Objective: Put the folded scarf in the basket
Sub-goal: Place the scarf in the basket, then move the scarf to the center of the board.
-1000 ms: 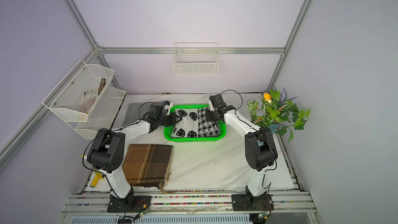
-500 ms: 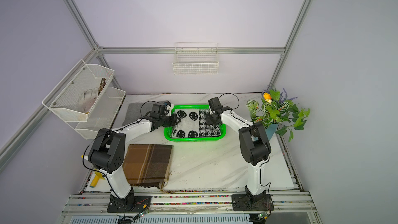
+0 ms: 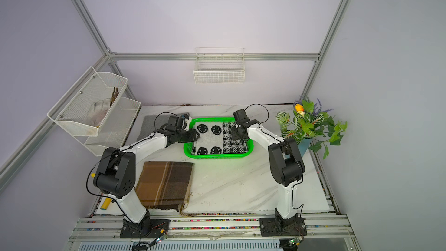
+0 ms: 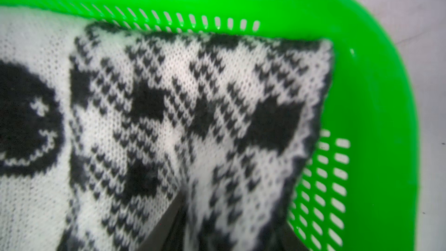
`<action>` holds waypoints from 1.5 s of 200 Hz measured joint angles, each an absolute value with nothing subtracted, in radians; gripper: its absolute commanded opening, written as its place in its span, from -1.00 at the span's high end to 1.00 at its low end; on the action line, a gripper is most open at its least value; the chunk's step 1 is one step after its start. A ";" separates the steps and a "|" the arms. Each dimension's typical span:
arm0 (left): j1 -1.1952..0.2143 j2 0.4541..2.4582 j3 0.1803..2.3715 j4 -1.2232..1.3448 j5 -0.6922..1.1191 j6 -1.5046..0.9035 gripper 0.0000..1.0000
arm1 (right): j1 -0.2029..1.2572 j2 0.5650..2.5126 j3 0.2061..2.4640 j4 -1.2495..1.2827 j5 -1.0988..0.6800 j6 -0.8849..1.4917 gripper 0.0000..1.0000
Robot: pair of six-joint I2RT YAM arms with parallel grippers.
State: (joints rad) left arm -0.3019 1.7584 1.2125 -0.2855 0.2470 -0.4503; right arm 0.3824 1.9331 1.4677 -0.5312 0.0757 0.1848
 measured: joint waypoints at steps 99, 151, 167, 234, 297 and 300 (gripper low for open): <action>-0.294 1.633 1.225 -0.363 0.212 -0.443 0.03 | 0.389 1.794 1.459 -0.556 0.192 0.174 -0.20; -0.302 1.507 1.171 -0.360 0.190 -0.446 0.03 | 0.503 1.639 1.383 -0.552 0.168 0.174 -0.15; -0.311 1.476 1.127 -0.349 0.188 -0.453 0.05 | 0.561 1.604 1.345 -0.546 0.129 0.178 -0.07; -0.330 1.327 0.877 -0.314 0.141 -0.488 0.07 | 0.788 1.441 1.107 -0.426 -0.094 0.235 -0.13; -0.404 1.212 0.626 -0.138 0.115 -0.560 0.14 | 0.878 1.466 0.965 -0.241 -0.248 0.341 -0.21; -0.407 1.207 0.617 -0.131 0.111 -0.563 0.16 | 0.884 1.473 0.965 -0.231 -0.252 0.346 -0.21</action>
